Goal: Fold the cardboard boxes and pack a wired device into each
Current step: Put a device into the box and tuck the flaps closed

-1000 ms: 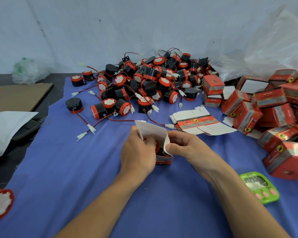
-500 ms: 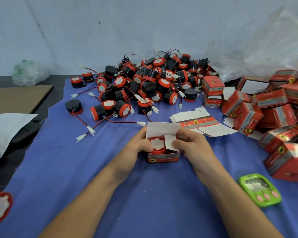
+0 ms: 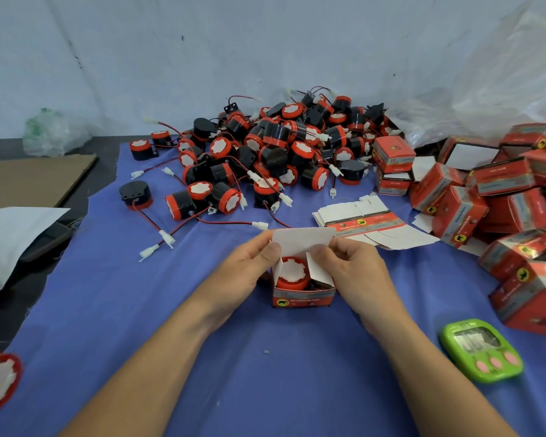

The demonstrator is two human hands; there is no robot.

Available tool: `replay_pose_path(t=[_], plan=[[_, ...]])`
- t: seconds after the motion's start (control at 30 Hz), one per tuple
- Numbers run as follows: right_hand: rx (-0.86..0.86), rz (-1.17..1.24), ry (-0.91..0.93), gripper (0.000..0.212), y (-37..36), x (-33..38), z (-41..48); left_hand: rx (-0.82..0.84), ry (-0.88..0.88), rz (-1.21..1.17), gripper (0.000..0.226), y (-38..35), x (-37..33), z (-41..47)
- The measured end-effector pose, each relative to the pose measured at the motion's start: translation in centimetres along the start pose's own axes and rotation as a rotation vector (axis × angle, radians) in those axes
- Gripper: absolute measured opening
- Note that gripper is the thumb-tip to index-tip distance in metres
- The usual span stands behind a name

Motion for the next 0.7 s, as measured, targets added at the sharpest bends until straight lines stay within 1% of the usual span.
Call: replay_pose_path(t=[0.03, 0.07, 0.13, 0.2, 0.33, 0.4, 0.47, 0.5, 0.6, 0.63, 0.7], plan=[[-0.031, -0.044, 0.009, 0.020, -0.1, 0.2, -0.2, 0.000, -0.013, 0.018, 0.050, -0.2, -0.1, -0.1], [-0.053, -0.085, 0.010, 0.022, -0.2, 0.5, -0.3, -0.040, -0.041, 0.035, 0.050, -0.3, -0.2, -0.2], [-0.078, -0.119, -0.014, 0.027, -0.3, 0.6, -0.2, -0.186, -0.135, 0.110, 0.046, -0.3, -0.3, -0.3], [-0.098, -0.118, -0.045, 0.029, -0.3, 0.8, -0.2, -0.241, -0.185, 0.158, 0.039, -0.3, -0.1, -0.2], [-0.136, 0.031, -0.090, 0.019, -0.4, 0.5, 0.1, -0.156, -0.118, 0.019, 0.028, -0.2, 0.3, 0.4], [-0.138, 0.034, -0.079, 0.019, -0.6, 0.2, 0.2, -0.123, -0.119, 0.058, 0.025, -0.5, 0.2, 0.3], [-0.111, 0.011, -0.023, 0.028, -1.0, 0.2, 0.1, -0.142, -0.147, 0.164, 0.032, -0.6, 0.4, 0.4], [-0.090, 0.049, 0.018, 0.033, -1.2, 0.3, 0.1, -0.151, -0.168, 0.190, 0.038, -0.6, 0.4, 0.4], [-0.020, 0.274, 0.111, 0.048, -1.1, 0.6, 0.1, -0.239, -0.220, 0.147, 0.058, -0.5, 0.1, 0.5], [0.010, 0.304, 0.128, 0.050, -0.9, 0.7, 0.1, -0.256, -0.226, 0.131, 0.058, -0.4, 0.0, 0.5], [0.081, 0.279, 0.134, 0.045, -0.7, 0.7, 0.3, -0.223, -0.205, 0.120, 0.043, -0.4, 0.1, 0.6]])
Point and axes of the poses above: each hand's wrist, its own z-axis towards the middle knuckle, its own y-axis out of the back of the hand, x = y × z, the point moved 3 cm from there along z, towards the middle knuckle, and after that the axes turned 9 degrees about -z, right-handed, at the moved point
